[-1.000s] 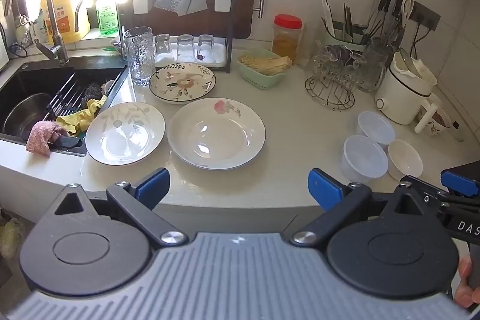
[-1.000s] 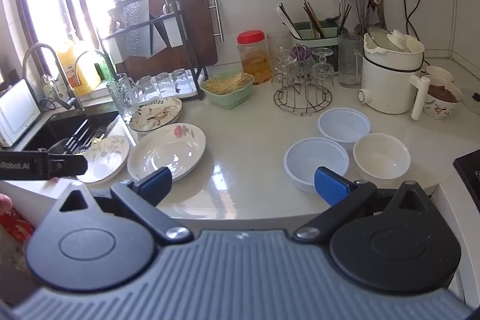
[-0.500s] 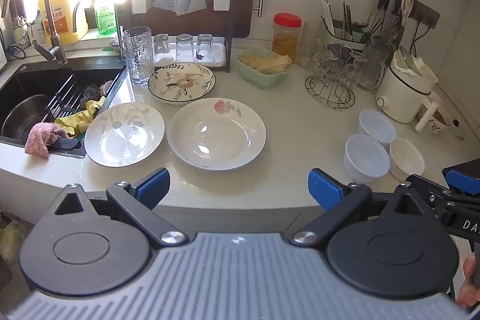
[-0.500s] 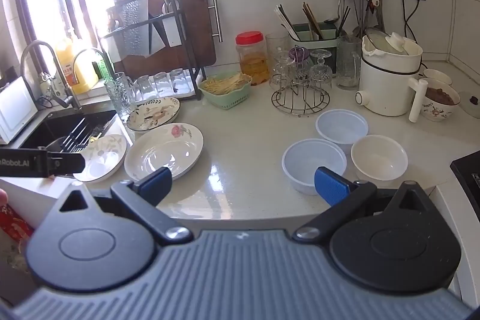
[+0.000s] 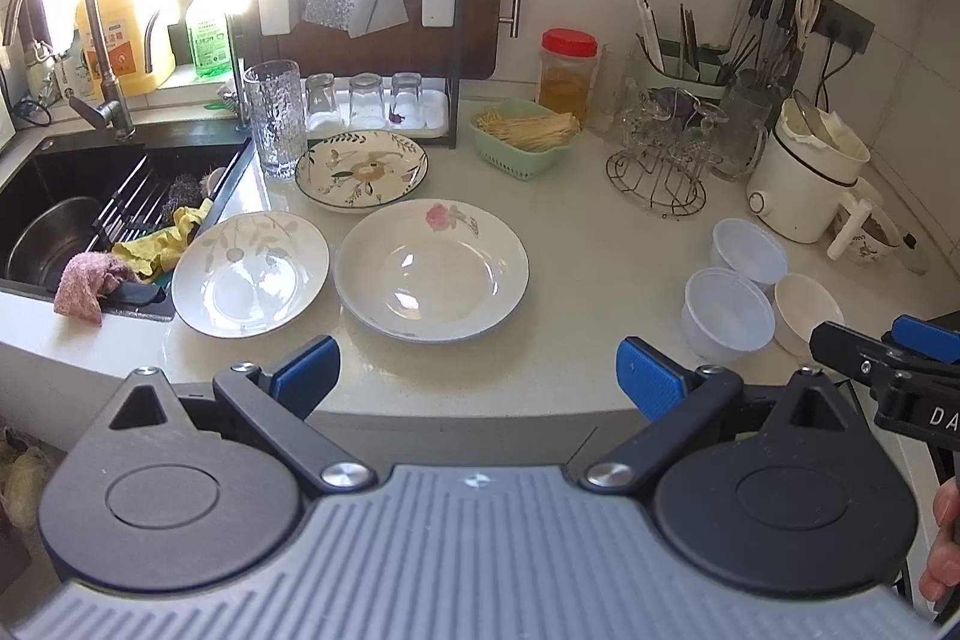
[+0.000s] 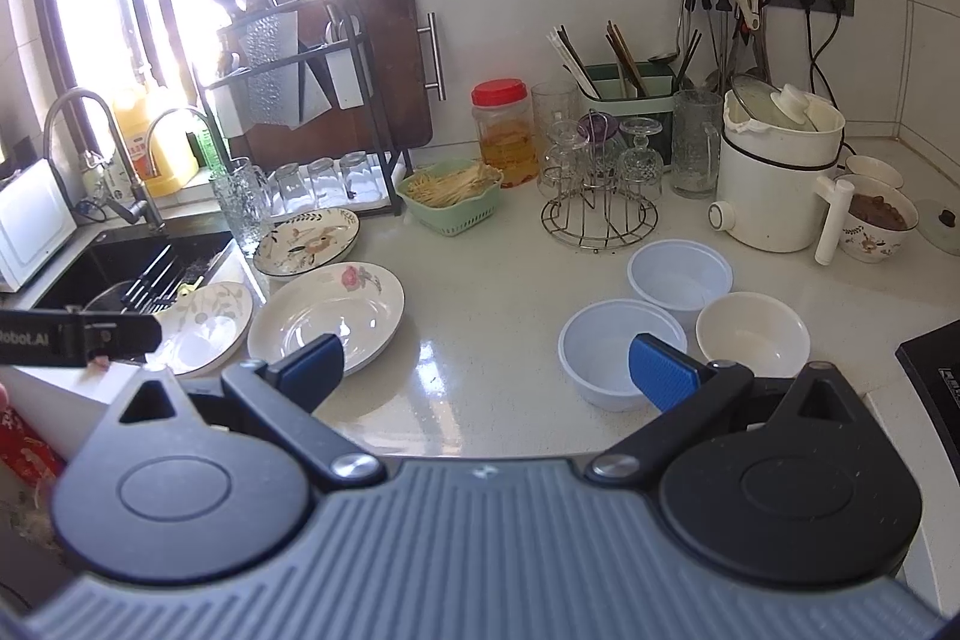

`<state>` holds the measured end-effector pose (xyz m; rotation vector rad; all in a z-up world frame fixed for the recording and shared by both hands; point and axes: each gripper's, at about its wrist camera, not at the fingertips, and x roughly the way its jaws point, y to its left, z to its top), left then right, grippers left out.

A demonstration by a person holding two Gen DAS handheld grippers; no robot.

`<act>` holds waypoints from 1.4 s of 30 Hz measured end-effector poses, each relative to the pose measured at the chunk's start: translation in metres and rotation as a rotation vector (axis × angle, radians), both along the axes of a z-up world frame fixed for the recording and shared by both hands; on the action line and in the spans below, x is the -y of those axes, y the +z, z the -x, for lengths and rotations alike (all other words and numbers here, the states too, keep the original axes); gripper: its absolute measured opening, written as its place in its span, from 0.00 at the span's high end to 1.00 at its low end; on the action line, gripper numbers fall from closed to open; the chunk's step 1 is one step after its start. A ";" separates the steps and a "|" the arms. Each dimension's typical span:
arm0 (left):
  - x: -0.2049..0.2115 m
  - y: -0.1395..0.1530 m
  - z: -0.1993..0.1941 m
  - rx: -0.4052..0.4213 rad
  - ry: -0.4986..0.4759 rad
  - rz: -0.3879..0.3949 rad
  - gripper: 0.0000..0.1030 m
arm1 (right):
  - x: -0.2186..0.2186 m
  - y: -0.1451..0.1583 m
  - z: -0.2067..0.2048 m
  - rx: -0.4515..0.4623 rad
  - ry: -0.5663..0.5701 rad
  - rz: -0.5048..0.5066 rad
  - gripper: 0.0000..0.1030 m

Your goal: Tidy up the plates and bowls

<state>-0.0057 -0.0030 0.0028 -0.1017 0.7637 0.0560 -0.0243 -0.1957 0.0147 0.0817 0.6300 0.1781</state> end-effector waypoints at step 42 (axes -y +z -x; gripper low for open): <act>0.009 -0.004 -0.011 -0.040 -0.012 0.012 0.03 | 0.018 0.001 0.001 0.001 -0.008 -0.019 0.00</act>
